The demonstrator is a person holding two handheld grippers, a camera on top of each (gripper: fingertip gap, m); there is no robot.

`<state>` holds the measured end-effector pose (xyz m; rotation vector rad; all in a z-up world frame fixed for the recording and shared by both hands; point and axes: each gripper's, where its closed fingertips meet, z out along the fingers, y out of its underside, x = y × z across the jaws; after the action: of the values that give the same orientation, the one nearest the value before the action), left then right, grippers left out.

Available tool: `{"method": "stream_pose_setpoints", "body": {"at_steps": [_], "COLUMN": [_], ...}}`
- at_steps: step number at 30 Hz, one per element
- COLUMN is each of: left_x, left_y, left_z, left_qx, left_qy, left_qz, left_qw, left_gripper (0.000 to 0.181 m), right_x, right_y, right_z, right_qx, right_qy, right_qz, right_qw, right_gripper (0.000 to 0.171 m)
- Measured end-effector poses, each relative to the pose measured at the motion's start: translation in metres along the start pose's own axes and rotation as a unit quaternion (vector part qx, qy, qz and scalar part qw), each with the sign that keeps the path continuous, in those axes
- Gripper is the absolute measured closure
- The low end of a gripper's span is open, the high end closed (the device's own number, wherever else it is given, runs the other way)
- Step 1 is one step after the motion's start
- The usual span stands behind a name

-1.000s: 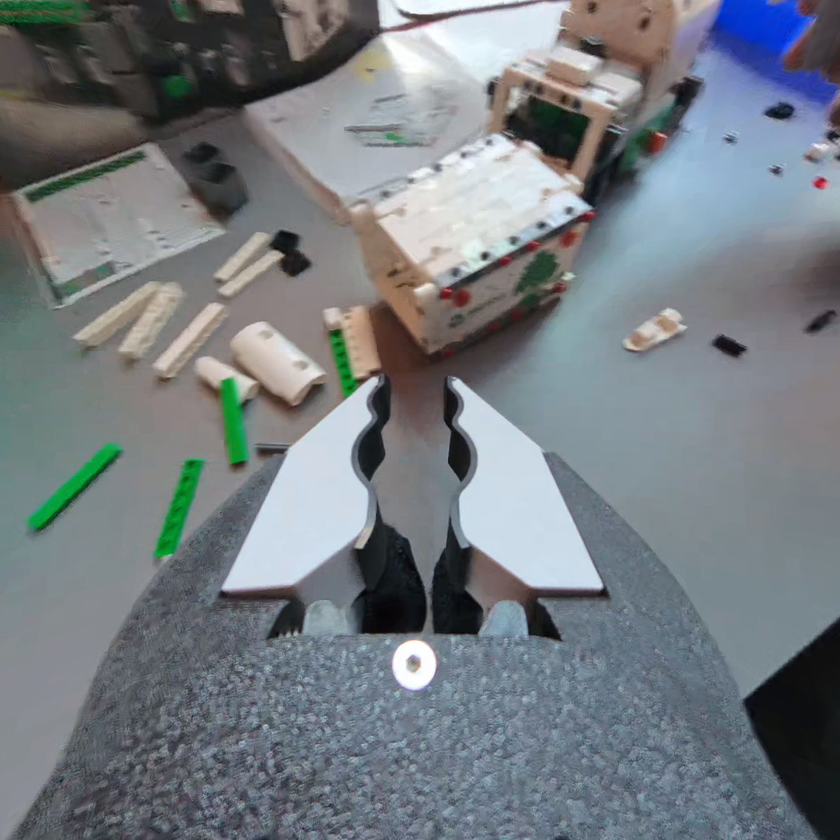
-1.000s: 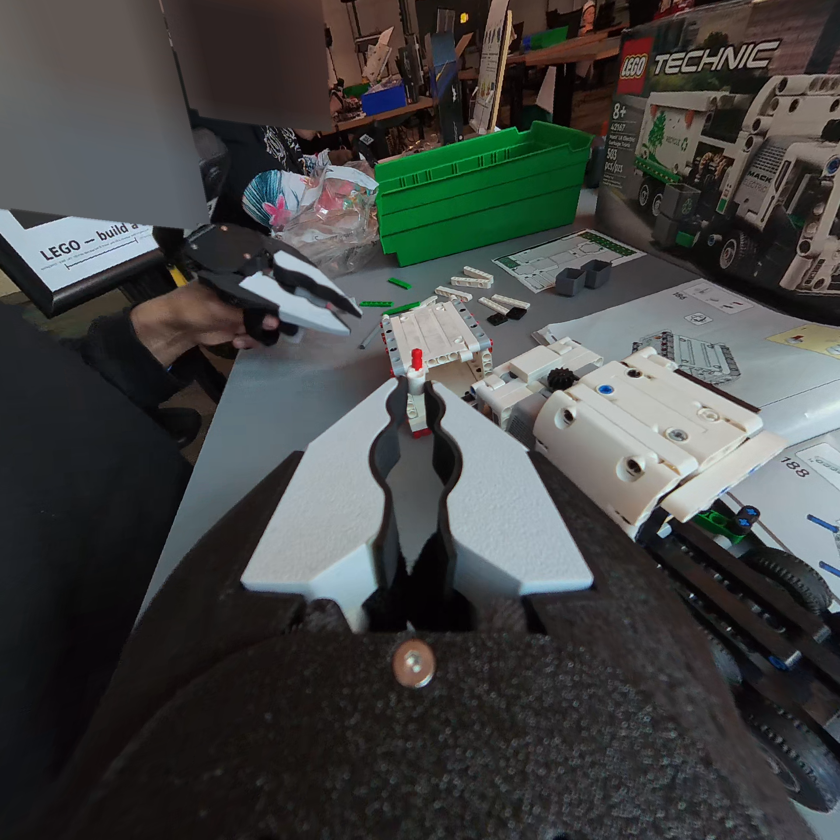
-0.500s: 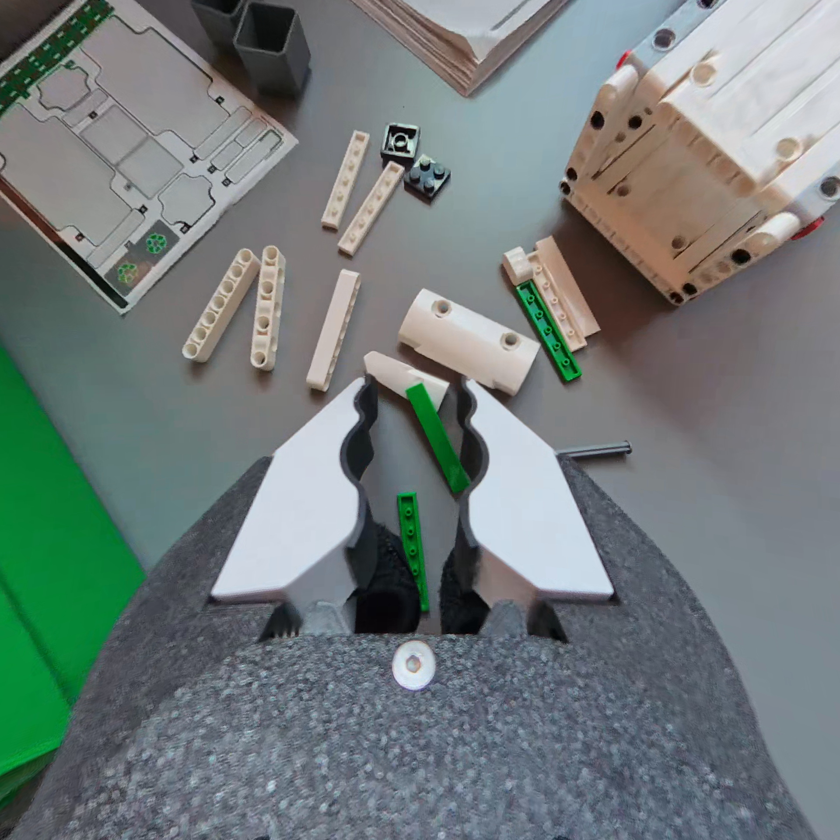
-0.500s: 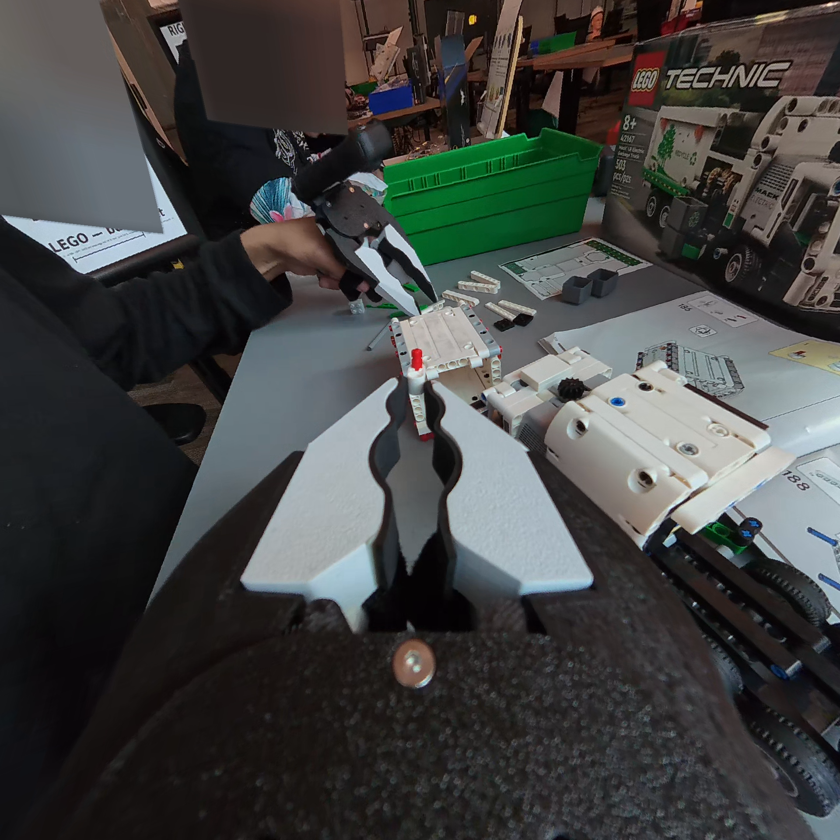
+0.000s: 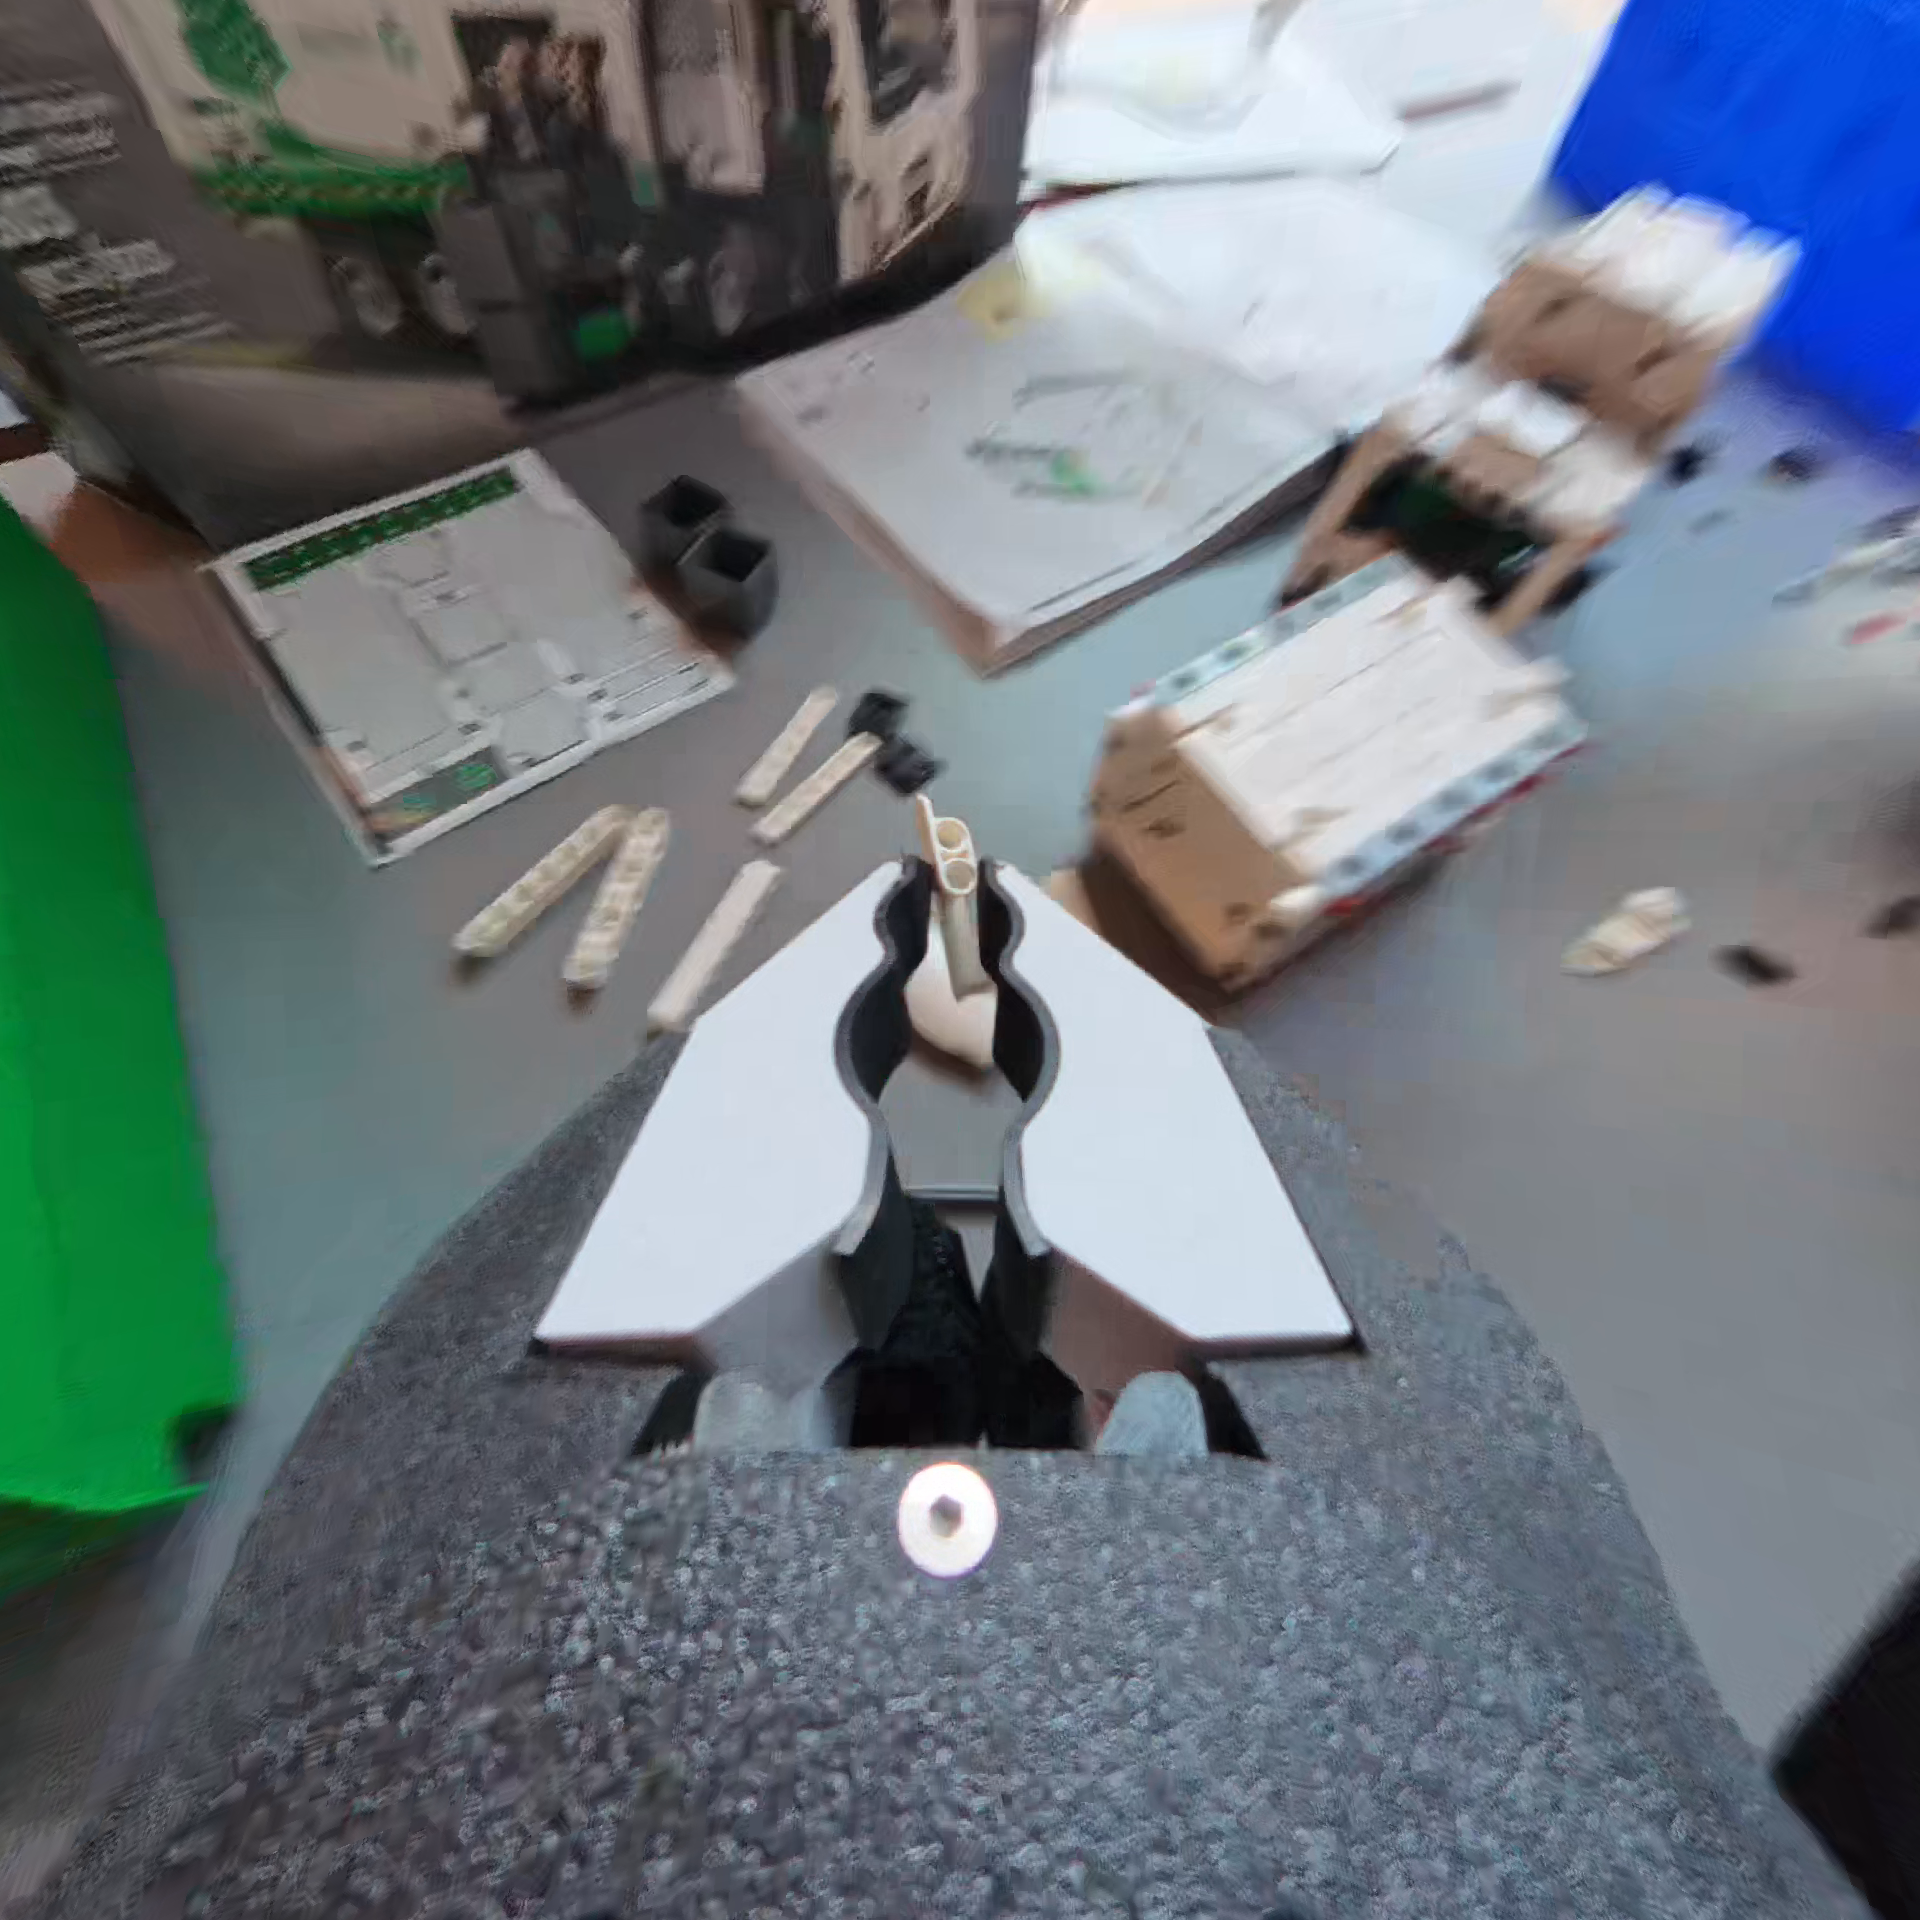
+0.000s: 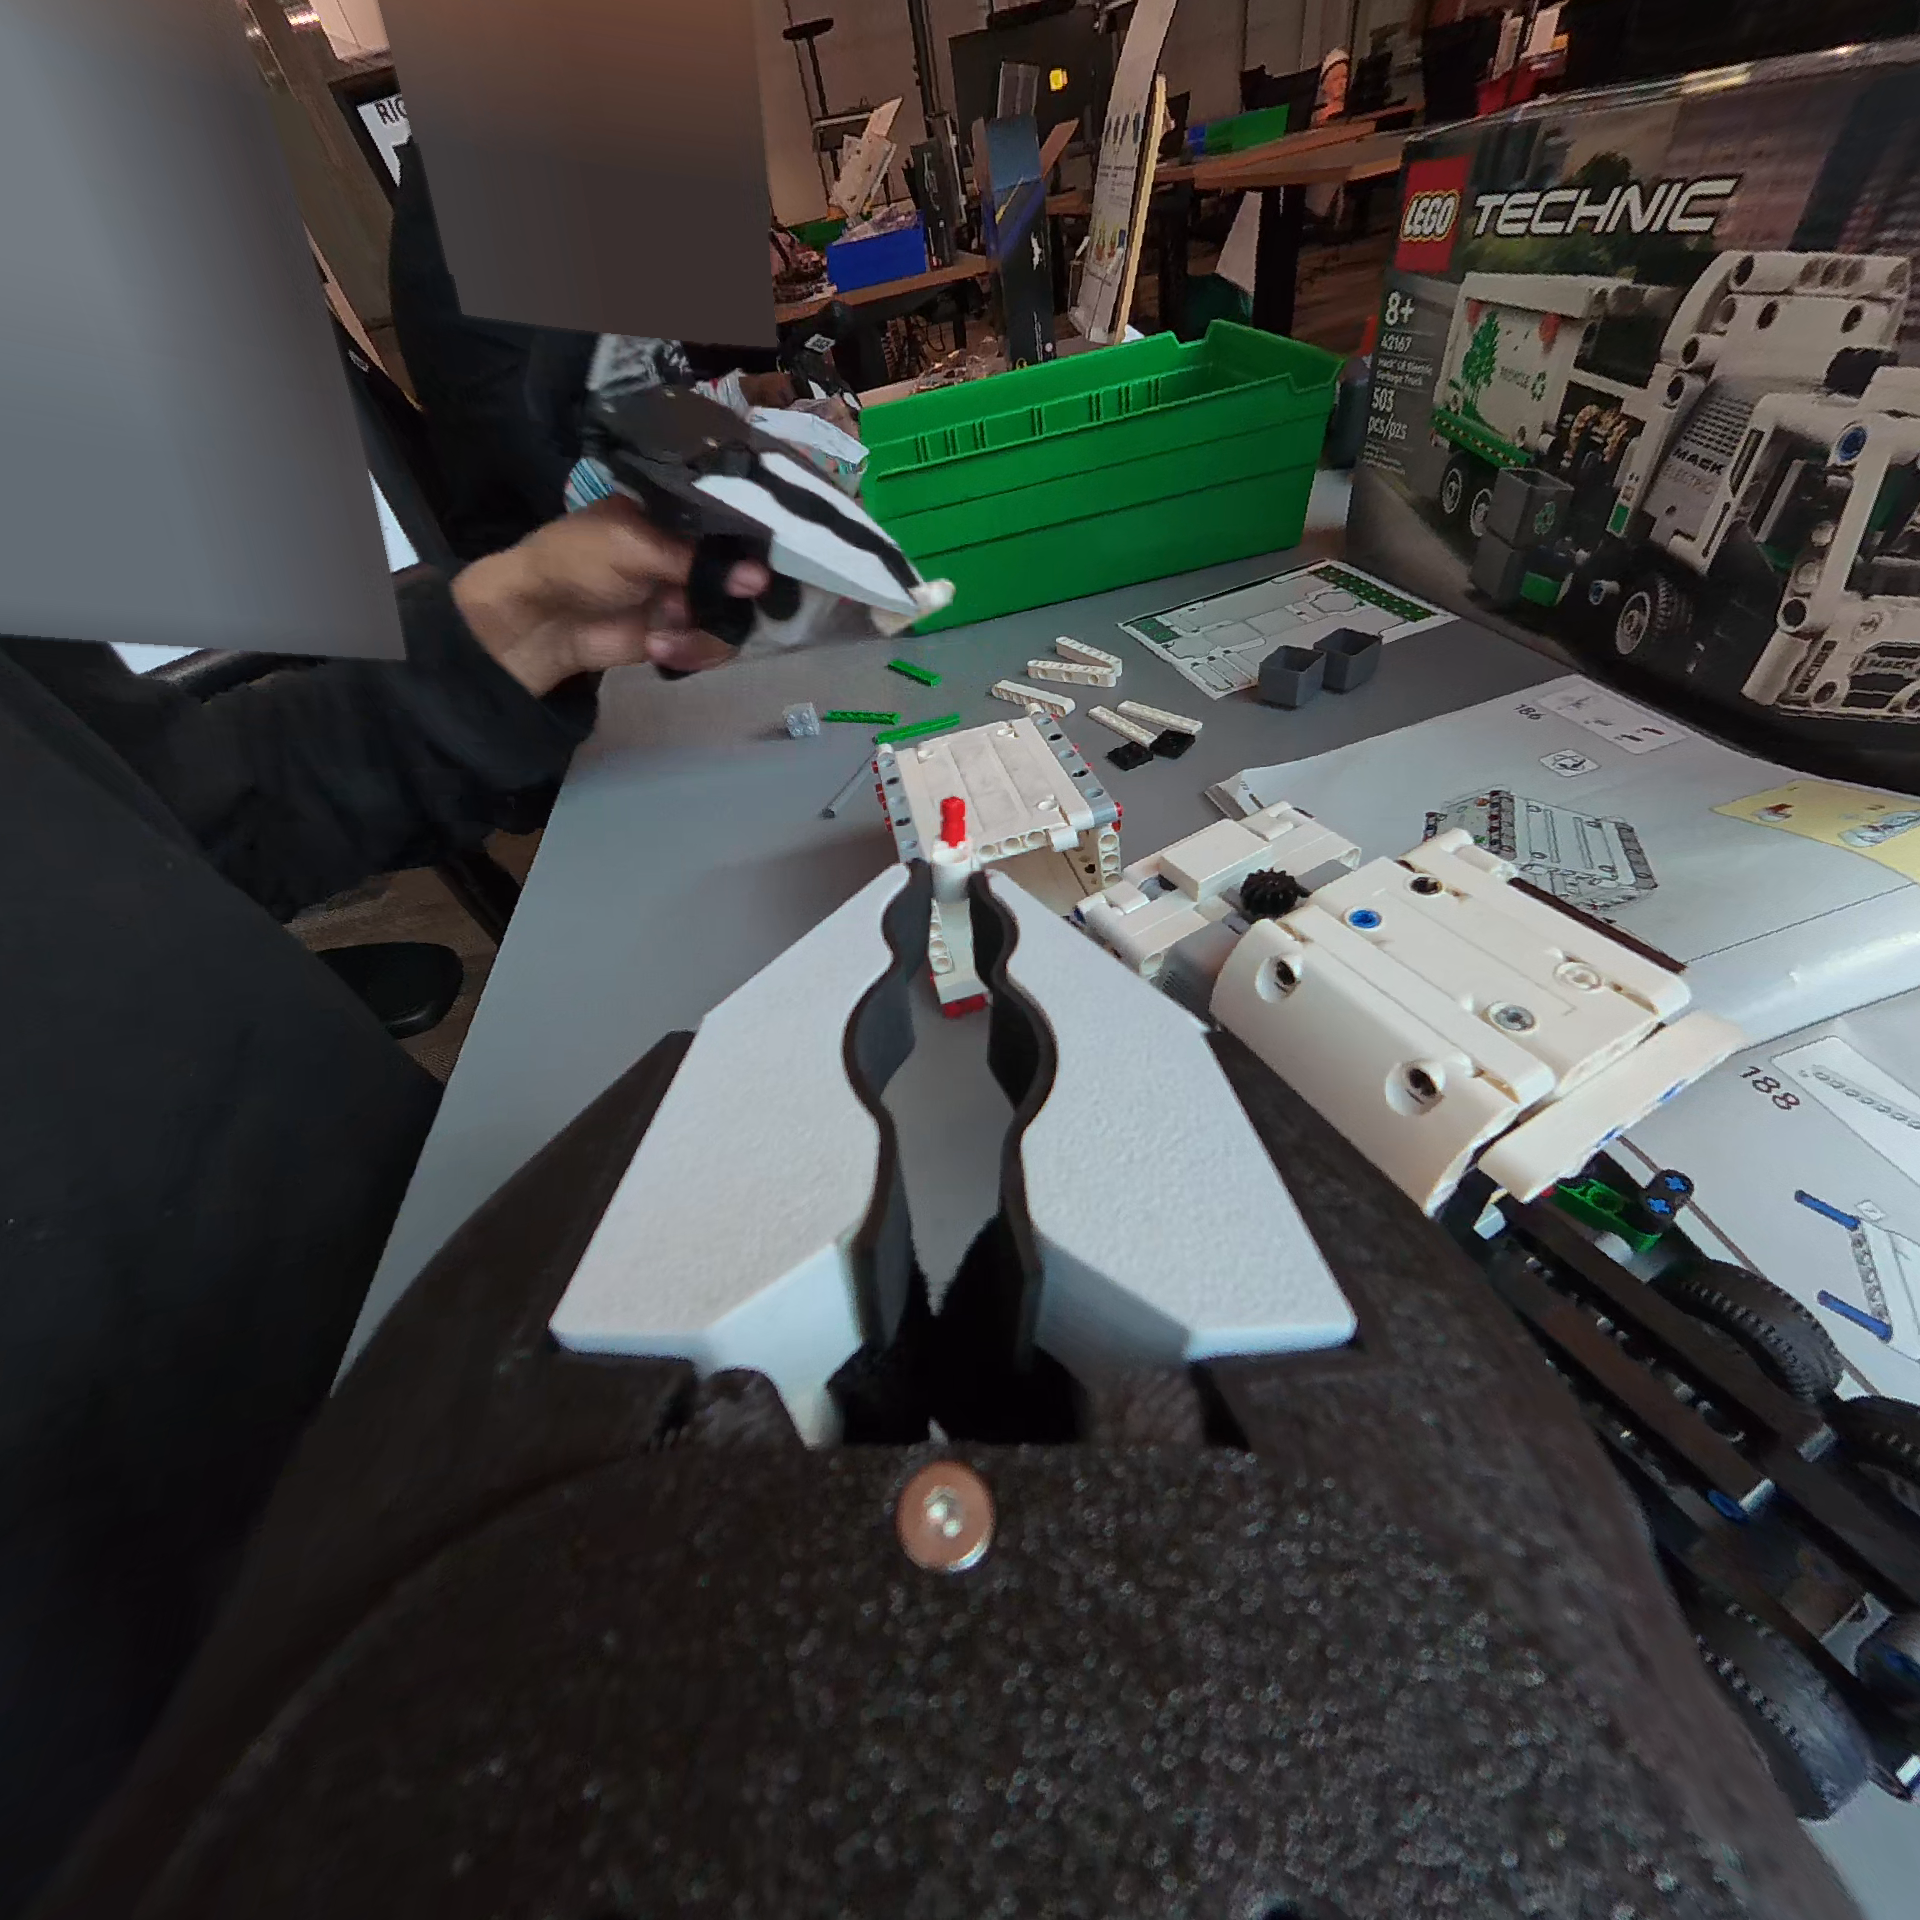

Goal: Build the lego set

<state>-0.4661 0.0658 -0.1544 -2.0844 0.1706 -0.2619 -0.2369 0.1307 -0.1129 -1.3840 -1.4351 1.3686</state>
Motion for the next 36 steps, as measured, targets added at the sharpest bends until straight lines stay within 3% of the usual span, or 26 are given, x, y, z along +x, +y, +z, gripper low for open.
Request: {"method": "stream_pose_setpoints", "body": {"at_steps": [1, 2, 4, 6, 8, 14, 20, 27, 32, 36], "left_x": [0.038, 0.078, 0.145, 0.192, 0.209, 0.224, 0.22, 0.207, 0.177, 0.187], "left_y": [-0.009, -0.009, 0.016, 0.046, 0.063, 0.077, 0.087, 0.07, 0.065, 0.074], "left_z": [-0.007, -0.009, 0.002, 0.019, 0.036, 0.057, 0.064, 0.059, 0.072, 0.084], "left_qx": [0.034, 0.048, 0.004, -0.054, -0.083, -0.123, -0.147, -0.097, -0.099, -0.127], "left_qy": [0.06, 0.123, 0.204, 0.238, 0.222, 0.186, 0.168, 0.162, 0.133, 0.169], "left_qz": [-0.037, -0.08, -0.154, -0.182, -0.156, -0.052, -0.018, 0.03, 0.16, 0.167], "left_qw": [0.997, 0.988, 0.967, 0.953, 0.959, 0.973, 0.975, 0.982, 0.973, 0.963], "left_gripper": [0.175, 0.175, 0.175, 0.175, 0.175, 0.175, 0.171, 0.155, 0.156, 0.162], "right_x": [0.002, 0.002, 0.002, 0.001, -0.001, -0.005, -0.005, -0.006, -0.007, -0.005], "right_y": [0.001, 0.001, 0.0, 0.0, 0.001, -0.001, -0.004, -0.002, -0.002, 0.0], "right_z": [0.0, 0.0, -0.001, 0.0, 0.0, 0.001, -0.001, 0.0, 0.0, 0.001], "right_qx": [-0.002, -0.003, -0.003, -0.001, -0.002, 0.001, 0.006, 0.002, 0.001, -0.002], "right_qy": [0.003, 0.005, 0.005, 0.001, -0.005, -0.012, -0.01, -0.014, -0.017, -0.015], "right_qz": [0.0, -0.001, -0.002, -0.001, 0.001, 0.002, 0.001, 0.004, 0.004, 0.006], "right_qw": [1.0, 1.0, 1.0, 1.0, 1.0, 1.0, 1.0, 1.0, 1.0, 1.0], "right_gripper": [0.166, 0.166, 0.166, 0.166, 0.166, 0.166, 0.166, 0.166, 0.166, 0.166]}}
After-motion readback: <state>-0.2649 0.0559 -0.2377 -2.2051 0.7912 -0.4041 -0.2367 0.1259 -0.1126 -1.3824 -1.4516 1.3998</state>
